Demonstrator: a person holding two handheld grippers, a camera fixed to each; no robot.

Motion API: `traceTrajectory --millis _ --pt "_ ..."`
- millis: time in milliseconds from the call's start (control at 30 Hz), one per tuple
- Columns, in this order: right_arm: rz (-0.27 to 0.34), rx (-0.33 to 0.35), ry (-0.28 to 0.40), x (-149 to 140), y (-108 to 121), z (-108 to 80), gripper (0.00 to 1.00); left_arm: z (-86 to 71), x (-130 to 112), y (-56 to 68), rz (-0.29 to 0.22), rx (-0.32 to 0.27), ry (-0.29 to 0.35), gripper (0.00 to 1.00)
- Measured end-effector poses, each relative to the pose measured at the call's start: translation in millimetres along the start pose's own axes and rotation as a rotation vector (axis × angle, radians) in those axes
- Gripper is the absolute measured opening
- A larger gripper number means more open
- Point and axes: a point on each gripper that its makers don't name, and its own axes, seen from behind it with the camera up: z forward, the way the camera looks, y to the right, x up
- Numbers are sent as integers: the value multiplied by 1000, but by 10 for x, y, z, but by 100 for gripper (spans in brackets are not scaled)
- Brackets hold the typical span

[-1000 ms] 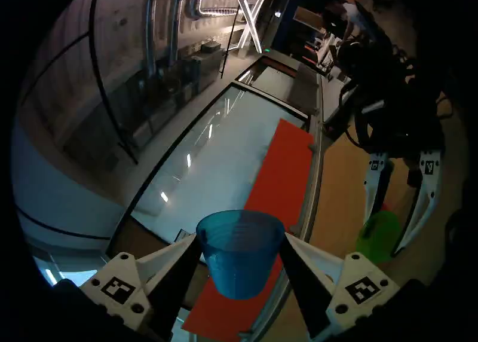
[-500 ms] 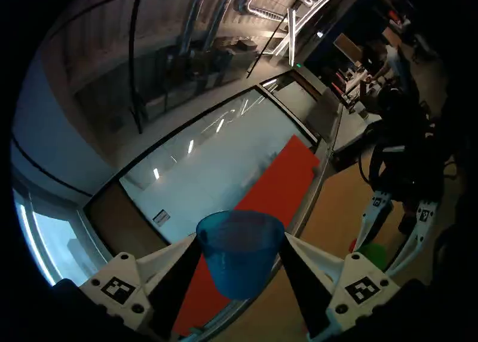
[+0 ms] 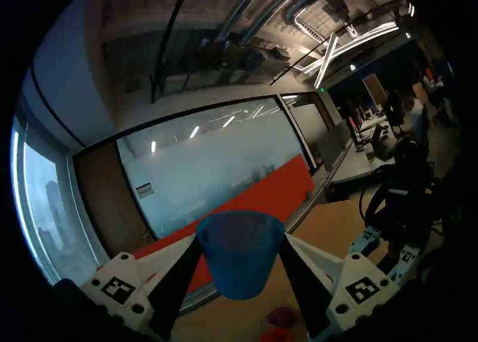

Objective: Pour water

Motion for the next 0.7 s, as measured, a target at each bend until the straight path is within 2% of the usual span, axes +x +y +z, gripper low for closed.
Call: traceTrajectory --millis 233,367,500,700 --pt "0 -3 2 21 3 -7 90 14 -28 -66 -154 -20 8 86" --pt "-1 -3 3 29 1 -8 90 29 -84 -81 -225 -29 1 86" --pt "0 -3 5 30 0 1 90 30 -126 -82 -261 -35 1 86" --pt "3 -5 5 27 -10 4 90 17 -178 -97 -275 -35 -5 86"
